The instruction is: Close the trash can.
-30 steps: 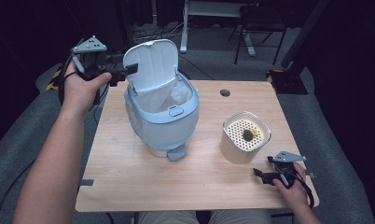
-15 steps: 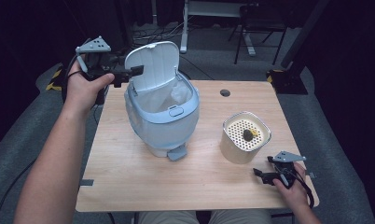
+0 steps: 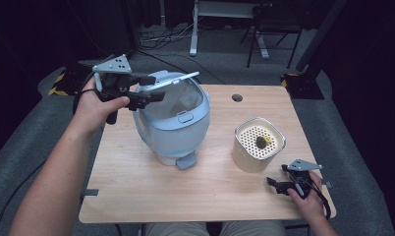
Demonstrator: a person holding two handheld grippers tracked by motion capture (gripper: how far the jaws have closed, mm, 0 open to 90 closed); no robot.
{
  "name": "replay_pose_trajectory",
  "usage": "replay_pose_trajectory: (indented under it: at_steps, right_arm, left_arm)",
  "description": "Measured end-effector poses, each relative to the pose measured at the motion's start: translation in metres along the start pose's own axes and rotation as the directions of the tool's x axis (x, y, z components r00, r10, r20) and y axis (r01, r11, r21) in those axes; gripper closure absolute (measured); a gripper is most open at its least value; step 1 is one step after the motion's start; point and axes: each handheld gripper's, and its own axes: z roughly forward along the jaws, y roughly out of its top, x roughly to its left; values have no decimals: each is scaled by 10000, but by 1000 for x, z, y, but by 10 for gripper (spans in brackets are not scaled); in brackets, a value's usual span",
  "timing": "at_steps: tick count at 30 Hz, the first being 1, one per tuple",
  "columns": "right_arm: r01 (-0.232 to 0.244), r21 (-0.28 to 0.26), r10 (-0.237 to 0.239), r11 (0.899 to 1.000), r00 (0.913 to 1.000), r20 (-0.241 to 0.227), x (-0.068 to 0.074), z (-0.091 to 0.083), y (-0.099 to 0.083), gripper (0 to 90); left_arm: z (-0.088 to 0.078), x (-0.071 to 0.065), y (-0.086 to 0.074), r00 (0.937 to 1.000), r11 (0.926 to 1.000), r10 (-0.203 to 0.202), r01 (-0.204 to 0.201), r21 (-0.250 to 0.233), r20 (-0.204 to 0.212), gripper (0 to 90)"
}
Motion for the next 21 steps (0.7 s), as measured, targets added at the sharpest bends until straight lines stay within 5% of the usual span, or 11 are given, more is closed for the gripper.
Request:
replay_pose_trajectory:
  at_steps: [12,15,21]
  right_arm:
    - [-2,-1,2,10000,10000,0,0,0,0,144]
    - [0,-1,0,10000,10000,1,0,0,0,144]
    - [1,0,-1,10000,10000,1,0,0,0,143]
  left_arm:
    - [18,-7,-6,9965,9988,-115,74,486,833,372]
    - [22,-5,-6,9928,9975,-611,571,413,1030,375]
    - [31,-2,-6,9935,9965,-750,715,437,861,408]
